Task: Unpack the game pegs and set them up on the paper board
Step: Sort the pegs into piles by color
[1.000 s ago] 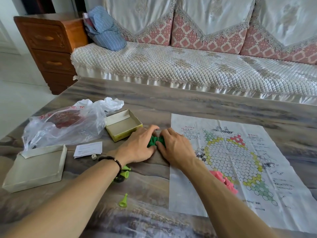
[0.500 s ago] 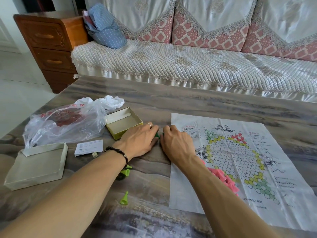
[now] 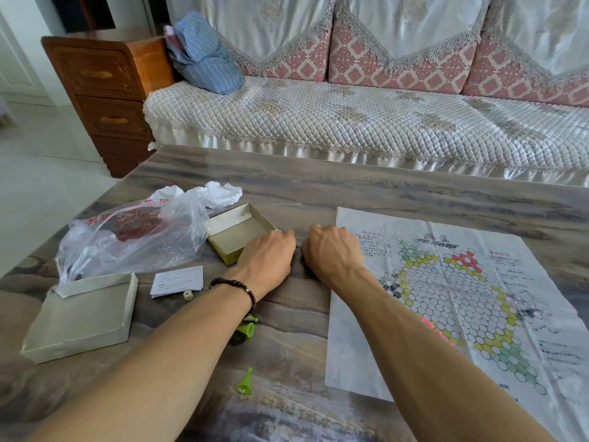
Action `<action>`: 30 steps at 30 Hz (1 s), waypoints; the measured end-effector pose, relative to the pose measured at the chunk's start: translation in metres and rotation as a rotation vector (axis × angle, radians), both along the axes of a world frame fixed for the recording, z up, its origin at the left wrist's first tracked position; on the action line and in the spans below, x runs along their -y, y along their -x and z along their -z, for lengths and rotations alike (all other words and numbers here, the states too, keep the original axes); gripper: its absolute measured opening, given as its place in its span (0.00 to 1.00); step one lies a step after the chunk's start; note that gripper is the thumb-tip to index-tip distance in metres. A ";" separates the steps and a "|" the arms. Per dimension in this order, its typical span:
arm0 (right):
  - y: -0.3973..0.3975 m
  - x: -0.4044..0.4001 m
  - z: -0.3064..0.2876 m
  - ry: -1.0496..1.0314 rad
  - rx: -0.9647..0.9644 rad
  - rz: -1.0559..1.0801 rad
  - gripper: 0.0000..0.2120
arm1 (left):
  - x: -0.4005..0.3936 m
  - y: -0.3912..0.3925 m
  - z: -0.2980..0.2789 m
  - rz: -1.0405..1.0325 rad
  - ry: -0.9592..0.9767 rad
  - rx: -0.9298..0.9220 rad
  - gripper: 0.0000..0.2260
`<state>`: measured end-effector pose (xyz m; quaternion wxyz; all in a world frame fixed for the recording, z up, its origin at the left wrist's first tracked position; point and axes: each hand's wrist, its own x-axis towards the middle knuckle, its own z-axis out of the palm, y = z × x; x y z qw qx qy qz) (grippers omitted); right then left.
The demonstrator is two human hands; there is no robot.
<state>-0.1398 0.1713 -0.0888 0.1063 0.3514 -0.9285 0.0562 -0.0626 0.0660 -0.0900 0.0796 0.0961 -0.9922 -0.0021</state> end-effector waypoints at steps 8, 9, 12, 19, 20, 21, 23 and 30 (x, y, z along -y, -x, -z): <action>-0.008 -0.010 0.001 0.267 0.263 0.036 0.18 | 0.006 -0.005 0.001 -0.045 -0.244 -0.133 0.10; -0.006 -0.010 -0.001 0.321 0.325 0.054 0.18 | 0.005 -0.005 0.000 -0.057 -0.277 -0.147 0.10; 0.005 -0.011 -0.011 0.503 0.506 0.131 0.18 | -0.001 -0.004 -0.003 -0.096 -0.364 -0.154 0.09; 0.042 -0.045 -0.026 0.638 0.569 0.248 0.13 | -0.027 0.030 -0.029 -0.132 -0.585 -0.207 0.11; 0.048 -0.055 -0.026 0.641 0.558 0.264 0.14 | -0.034 0.037 -0.032 -0.115 -0.604 -0.209 0.11; 0.055 -0.066 -0.026 0.649 0.551 0.283 0.14 | -0.042 0.046 -0.034 -0.094 -0.616 -0.211 0.11; 0.072 -0.089 -0.026 0.667 0.542 0.334 0.14 | -0.061 0.066 -0.033 -0.045 -0.630 -0.194 0.11; 0.117 -0.123 -0.011 0.577 0.499 0.443 0.12 | -0.106 0.122 -0.015 0.018 -0.557 -0.012 0.10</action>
